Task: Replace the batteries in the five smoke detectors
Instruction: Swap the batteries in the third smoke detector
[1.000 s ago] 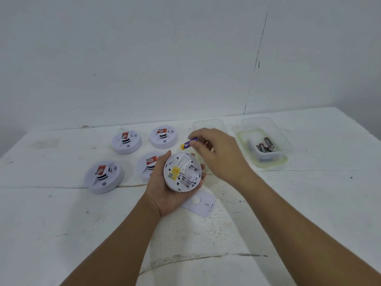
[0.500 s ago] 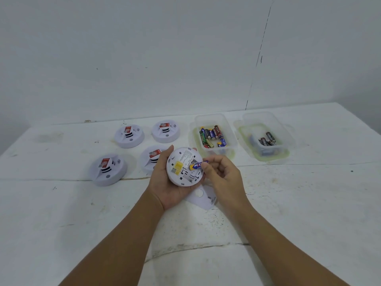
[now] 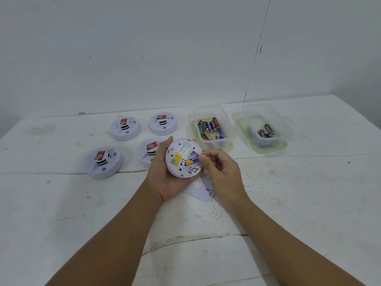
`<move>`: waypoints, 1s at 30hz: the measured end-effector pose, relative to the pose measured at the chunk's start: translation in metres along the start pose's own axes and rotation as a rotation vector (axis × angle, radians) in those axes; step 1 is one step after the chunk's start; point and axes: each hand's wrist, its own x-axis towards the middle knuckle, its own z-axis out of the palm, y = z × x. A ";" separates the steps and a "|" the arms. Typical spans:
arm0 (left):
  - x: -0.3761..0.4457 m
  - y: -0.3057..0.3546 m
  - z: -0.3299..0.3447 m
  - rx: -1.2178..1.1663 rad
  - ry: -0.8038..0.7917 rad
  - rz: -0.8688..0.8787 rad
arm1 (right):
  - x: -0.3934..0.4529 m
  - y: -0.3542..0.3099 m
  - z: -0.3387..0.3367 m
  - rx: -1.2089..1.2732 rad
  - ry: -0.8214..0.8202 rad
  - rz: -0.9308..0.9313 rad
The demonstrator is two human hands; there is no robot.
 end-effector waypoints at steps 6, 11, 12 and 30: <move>-0.002 -0.001 0.000 -0.006 -0.013 0.017 | -0.002 0.001 0.000 -0.043 -0.016 -0.035; -0.002 -0.002 0.001 -0.005 -0.010 0.018 | -0.004 0.001 0.000 -0.060 -0.023 -0.048; -0.001 -0.002 0.000 -0.005 -0.009 0.016 | -0.004 0.001 0.000 -0.058 -0.015 -0.042; -0.002 -0.001 0.003 0.012 -0.005 -0.001 | -0.004 -0.003 0.001 -0.034 0.012 -0.002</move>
